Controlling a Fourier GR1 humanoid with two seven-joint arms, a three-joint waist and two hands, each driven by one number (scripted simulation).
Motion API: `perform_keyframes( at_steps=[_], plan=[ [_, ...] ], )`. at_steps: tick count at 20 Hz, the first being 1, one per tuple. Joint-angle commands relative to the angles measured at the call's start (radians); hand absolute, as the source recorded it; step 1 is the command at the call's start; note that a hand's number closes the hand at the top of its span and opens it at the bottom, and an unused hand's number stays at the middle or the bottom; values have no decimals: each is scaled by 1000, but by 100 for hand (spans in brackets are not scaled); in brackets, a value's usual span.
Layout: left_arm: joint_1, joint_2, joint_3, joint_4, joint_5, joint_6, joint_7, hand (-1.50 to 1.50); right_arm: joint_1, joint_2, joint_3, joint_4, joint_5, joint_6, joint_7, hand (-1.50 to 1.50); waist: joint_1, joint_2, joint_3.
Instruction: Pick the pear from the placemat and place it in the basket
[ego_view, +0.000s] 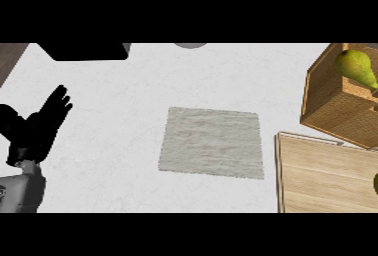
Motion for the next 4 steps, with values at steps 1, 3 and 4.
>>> perform_keyframes(
  at_steps=[1,3,4],
  plan=[
    [-12,1,6,28,1,-6,-12,0,130,-108,-134,67,-169,212,-46,-150,-2,1,0],
    [1,2,1,-27,19,-19,29,0,203,-94,-175,59,-210,268,-72,-150,8,1,0],
    [24,-15,-15,5,-17,-5,-32,0,238,-111,-209,121,-229,312,-142,-150,5,2,0]
  ],
)
